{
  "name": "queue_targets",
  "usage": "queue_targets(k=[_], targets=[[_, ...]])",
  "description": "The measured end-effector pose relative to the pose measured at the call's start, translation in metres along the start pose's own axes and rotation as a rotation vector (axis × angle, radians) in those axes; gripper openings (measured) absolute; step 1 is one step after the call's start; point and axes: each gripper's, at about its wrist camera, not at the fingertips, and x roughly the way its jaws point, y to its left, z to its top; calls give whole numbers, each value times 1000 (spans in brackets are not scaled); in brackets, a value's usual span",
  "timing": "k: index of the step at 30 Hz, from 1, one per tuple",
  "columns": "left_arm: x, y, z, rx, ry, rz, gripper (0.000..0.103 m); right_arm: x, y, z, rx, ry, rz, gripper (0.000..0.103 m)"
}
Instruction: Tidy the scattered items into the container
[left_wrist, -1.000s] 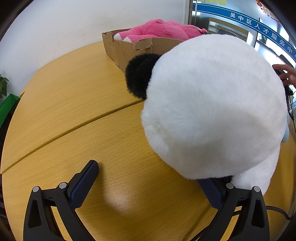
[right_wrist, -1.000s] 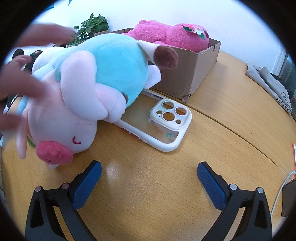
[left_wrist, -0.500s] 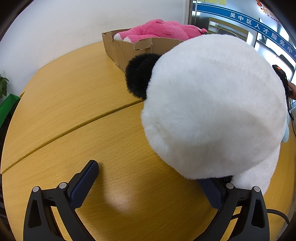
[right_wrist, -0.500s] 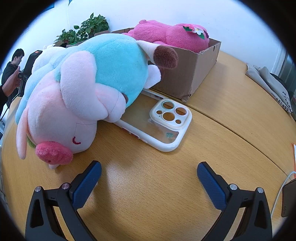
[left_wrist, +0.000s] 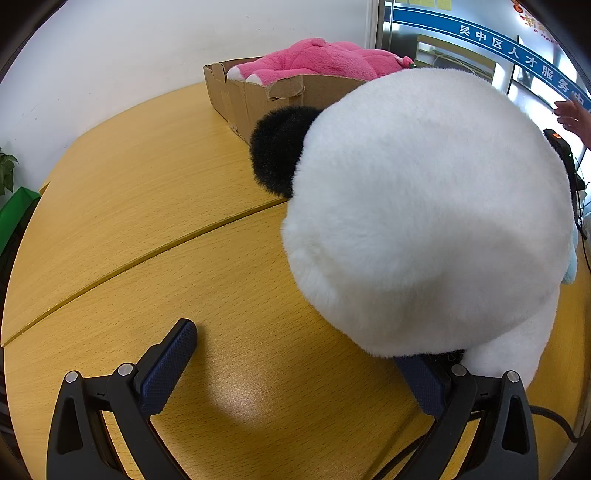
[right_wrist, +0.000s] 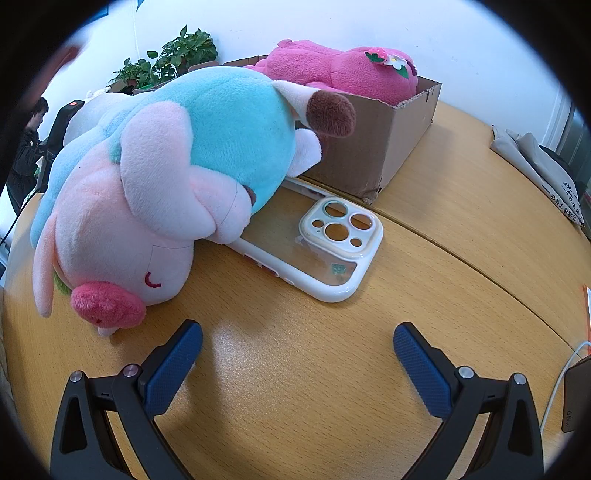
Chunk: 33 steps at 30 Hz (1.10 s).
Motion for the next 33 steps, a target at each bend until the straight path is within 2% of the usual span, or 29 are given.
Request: queue_targets(k=[33], targets=[[0,1,1,3,1,-2,103,3,-2,3,-1,0,0,103]])
